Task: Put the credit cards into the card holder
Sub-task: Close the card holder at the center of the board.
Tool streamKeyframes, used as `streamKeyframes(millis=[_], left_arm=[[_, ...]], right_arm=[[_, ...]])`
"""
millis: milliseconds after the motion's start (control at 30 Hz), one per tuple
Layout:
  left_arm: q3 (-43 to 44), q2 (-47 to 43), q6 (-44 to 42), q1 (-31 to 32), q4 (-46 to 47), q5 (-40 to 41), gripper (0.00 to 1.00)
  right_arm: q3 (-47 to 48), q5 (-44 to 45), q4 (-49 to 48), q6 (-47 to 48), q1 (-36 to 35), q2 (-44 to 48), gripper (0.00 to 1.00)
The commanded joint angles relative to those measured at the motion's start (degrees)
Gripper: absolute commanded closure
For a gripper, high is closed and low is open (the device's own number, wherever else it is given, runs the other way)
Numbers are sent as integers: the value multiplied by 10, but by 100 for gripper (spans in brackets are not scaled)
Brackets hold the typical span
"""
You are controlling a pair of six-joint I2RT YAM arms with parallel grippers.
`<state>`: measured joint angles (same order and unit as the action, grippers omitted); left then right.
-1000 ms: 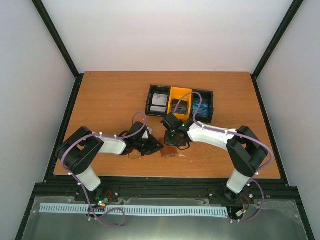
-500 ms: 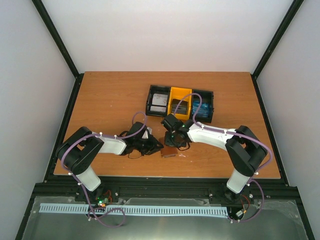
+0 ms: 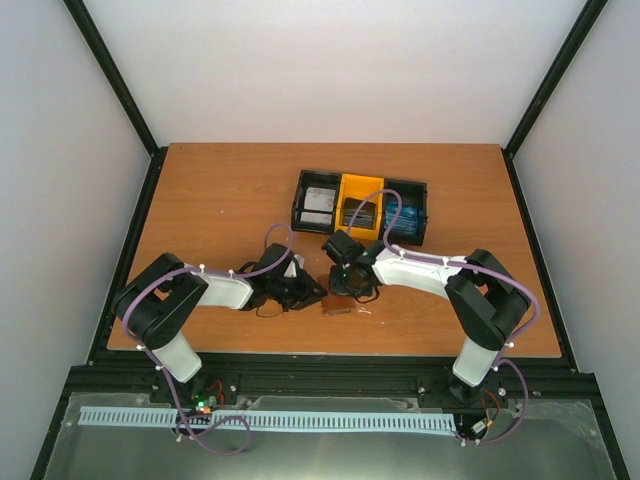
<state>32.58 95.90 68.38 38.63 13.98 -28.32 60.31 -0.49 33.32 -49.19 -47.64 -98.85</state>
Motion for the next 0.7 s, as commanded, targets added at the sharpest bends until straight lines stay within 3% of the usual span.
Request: streamKeyframes(millis=[0, 667], left_arm=[[-33, 54, -10, 6, -145, 81, 75], [-29, 59, -12, 6, -145, 79, 75]], right_arm=[[-23, -13, -6, -13, 2, -5, 89], [-3, -25, 9, 11, 0, -63, 97]])
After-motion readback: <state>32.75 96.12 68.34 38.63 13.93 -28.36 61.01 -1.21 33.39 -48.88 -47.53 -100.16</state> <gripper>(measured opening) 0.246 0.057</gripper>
